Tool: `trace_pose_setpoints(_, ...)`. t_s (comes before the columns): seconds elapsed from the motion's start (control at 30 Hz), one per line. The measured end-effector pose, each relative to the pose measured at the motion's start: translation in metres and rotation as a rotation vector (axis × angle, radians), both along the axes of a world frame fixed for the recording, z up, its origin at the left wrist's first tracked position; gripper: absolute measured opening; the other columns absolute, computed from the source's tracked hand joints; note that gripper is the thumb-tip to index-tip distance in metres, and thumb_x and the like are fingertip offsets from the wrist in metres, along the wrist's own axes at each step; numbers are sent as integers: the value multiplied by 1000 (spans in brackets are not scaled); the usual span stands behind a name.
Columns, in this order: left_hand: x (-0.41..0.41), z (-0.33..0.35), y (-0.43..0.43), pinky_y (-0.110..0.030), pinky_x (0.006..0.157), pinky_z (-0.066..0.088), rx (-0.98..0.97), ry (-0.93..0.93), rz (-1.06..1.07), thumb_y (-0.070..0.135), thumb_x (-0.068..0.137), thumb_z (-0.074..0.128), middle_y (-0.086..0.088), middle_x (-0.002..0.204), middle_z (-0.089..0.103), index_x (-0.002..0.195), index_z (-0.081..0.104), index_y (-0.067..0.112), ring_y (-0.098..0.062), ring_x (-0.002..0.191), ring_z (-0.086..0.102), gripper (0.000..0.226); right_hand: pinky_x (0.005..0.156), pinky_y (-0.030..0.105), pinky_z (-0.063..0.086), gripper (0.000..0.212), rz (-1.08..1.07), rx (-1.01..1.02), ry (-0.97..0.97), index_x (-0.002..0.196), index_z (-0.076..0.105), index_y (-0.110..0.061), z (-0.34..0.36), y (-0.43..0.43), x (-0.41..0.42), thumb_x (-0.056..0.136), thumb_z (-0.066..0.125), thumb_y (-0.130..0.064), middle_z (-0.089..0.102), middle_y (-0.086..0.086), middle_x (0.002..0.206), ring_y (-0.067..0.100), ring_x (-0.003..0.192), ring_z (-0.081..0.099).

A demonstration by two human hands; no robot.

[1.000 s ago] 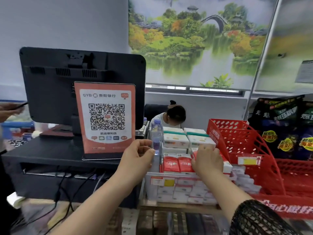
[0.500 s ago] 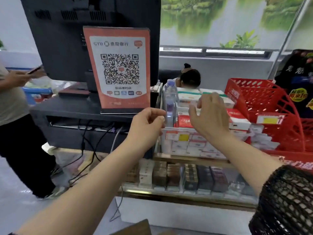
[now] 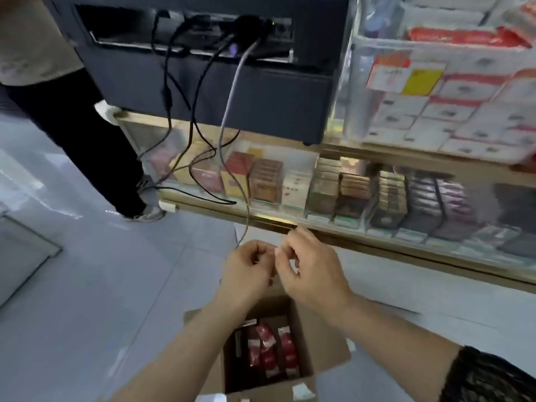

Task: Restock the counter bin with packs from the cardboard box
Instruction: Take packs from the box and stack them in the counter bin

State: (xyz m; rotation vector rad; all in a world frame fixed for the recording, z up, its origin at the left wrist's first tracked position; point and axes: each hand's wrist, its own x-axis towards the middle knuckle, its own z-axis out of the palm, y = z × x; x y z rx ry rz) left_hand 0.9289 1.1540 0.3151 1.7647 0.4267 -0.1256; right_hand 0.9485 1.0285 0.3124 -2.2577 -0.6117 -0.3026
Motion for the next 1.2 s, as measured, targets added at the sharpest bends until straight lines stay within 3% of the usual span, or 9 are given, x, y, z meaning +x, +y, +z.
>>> trace_pose_setpoints(0.13, -1, -99, 19, -45, 72, 55, -9, 179, 38, 11, 88, 58, -8, 72, 70, 73, 67, 17, -23, 67, 65, 19, 53, 15, 31, 21, -52, -95, 238, 75, 43, -26, -86, 11, -8, 92, 40, -38, 46, -10, 76, 5, 61, 44)
trace_pose_setpoints(0.27, -3, -190, 32, -32, 58, 48, -21, 326, 76, 12, 90, 57, -5, 66, 66, 79, 68, 11, -14, 58, 57, 15, 55, 17, 34, 19, -104, -180, 417, 76, 48, -23, -175, 20, -10, 93, 46, -33, 49, -9, 73, 6, 60, 45)
trace_pose_setpoints(0.53, -19, -353, 31, -40, 75, 56, 61, 488, 139, 19, 93, 53, -5, 81, 68, 87, 69, 19, -21, 73, 62, 17, 68, 32, 51, 15, -172, -252, 659, 87, 52, -25, -323, 22, -10, 95, 47, -37, 57, -9, 86, 10, 76, 56)
trace_pose_setpoints(0.63, -21, -402, 28, -40, 86, 56, 88, 521, 169, 22, 93, 53, -3, 93, 68, 101, 69, 20, -21, 88, 64, 18, 70, 31, 48, 17, -207, -270, 766, 98, 53, -26, -365, 24, -9, 96, 44, -40, 61, -10, 96, 12, 83, 57)
trace_pose_setpoints(0.73, -20, -448, 28, -41, 86, 56, 167, 549, 138, 24, 93, 51, -2, 92, 68, 101, 68, 21, -24, 91, 64, 19, 77, 30, 46, 27, -233, -242, 871, 115, 54, -24, -406, 26, -9, 96, 43, -41, 63, -5, 108, 17, 95, 58)
trace_pose_setpoints(0.9, -13, -513, 31, -38, 88, 54, 338, 646, 5, 18, 89, 55, -11, 100, 70, 96, 69, 15, -31, 95, 65, 16, 80, 28, 42, 41, -260, -258, 980, 134, 45, -24, -472, 33, -10, 96, 43, -41, 62, 2, 122, 24, 112, 57)
trace_pose_setpoints(1.03, -5, -559, 32, -32, 92, 49, 466, 703, -306, 23, 92, 55, -10, 116, 65, 111, 66, 17, -28, 107, 61, 23, 86, 30, 43, 46, -250, -279, 1044, 139, 41, -24, -509, 41, -7, 95, 45, -40, 59, 5, 126, 27, 114, 56)
trace_pose_setpoints(1.1, 2, -584, 34, -34, 102, 42, 543, 729, -456, 30, 90, 57, -11, 133, 55, 124, 60, 25, -29, 121, 52, 34, 90, 32, 44, 47, -250, -283, 1062, 140, 39, -24, -525, 45, -4, 95, 46, -39, 58, 6, 128, 27, 115, 55)
trace_pose_setpoints(1.2, 13, -616, 36, -43, 116, 21, 761, 768, -703, 43, 90, 54, -14, 154, 22, 145, 34, 34, -35, 141, 19, 59, 93, 34, 46, 50, -257, -291, 1105, 141, 36, -26, -544, 44, 0, 95, 49, -38, 55, 4, 130, 26, 117, 54)
